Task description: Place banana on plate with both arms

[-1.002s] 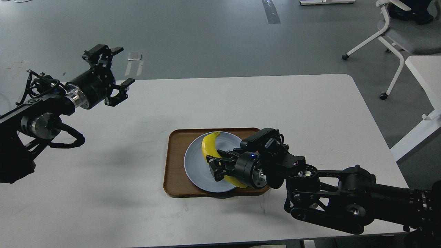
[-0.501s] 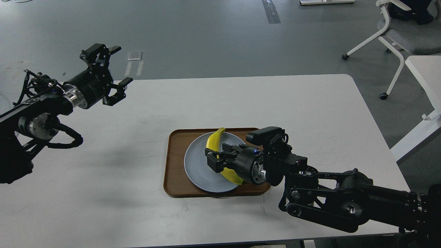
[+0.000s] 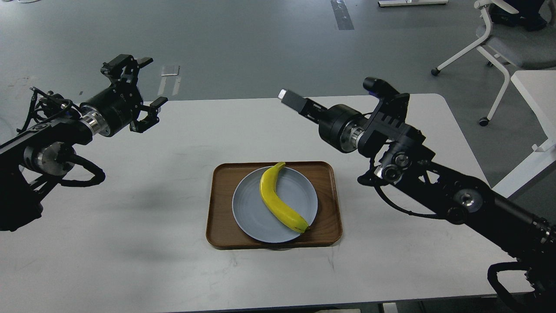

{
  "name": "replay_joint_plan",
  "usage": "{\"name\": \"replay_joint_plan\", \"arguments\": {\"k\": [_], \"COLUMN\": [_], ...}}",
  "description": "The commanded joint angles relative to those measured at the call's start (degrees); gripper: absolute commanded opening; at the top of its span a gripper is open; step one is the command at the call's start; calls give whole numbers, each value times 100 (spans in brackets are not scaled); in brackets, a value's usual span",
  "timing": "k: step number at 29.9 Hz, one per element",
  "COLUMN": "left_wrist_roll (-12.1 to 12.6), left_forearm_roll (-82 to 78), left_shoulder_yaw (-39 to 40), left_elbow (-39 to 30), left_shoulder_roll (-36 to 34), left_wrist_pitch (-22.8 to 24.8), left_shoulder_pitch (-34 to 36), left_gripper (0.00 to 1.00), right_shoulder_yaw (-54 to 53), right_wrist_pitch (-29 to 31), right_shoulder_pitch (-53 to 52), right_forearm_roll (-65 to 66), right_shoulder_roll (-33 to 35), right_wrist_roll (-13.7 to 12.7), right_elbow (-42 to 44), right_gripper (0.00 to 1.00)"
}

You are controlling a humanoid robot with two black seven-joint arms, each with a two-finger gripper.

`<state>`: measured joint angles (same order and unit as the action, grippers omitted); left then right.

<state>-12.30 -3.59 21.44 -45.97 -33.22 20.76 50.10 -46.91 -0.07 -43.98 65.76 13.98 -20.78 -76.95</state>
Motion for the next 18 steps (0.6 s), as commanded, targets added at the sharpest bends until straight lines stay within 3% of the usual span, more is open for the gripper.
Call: {"name": "replay_joint_plan", "arguments": {"k": [1, 7, 9, 10, 12, 18], "left_wrist_roll": [-1, 0, -9, -9, 8, 52], "left_forearm_roll": [51, 86, 95, 95, 104, 183], "left_shoulder_yaw": [35, 105, 114, 114, 123, 220], "left_elbow": [0, -17, -44, -44, -44, -9], "left_shoulder_roll": [8, 35, 105, 105, 228, 421], "left_wrist_pitch": [7, -54, -90, -90, -229, -327], "left_shoulder_pitch": [35, 53, 35, 35, 0, -18], "left_gripper": [98, 98, 98, 98, 98, 98], "right_shoulder_yaw": [-696, -1251, -1233, -1233, -1102, -1154], "right_wrist_pitch": [-19, 226, 463, 464, 473, 464], "right_shoulder_pitch": [-260, -594, -586, -586, -542, -366], "right_forearm_roll": [-1537, -3217, -3377, -3377, -3342, -3324], "right_shoulder_roll": [0, 184, 193, 193, 150, -35], "right_wrist_roll": [47, 91, 572, 575, 1214, 1295], "right_elbow": [601, 1568, 1919, 1921, 2079, 2079], "right_gripper": [100, 100, 100, 100, 100, 100]}}
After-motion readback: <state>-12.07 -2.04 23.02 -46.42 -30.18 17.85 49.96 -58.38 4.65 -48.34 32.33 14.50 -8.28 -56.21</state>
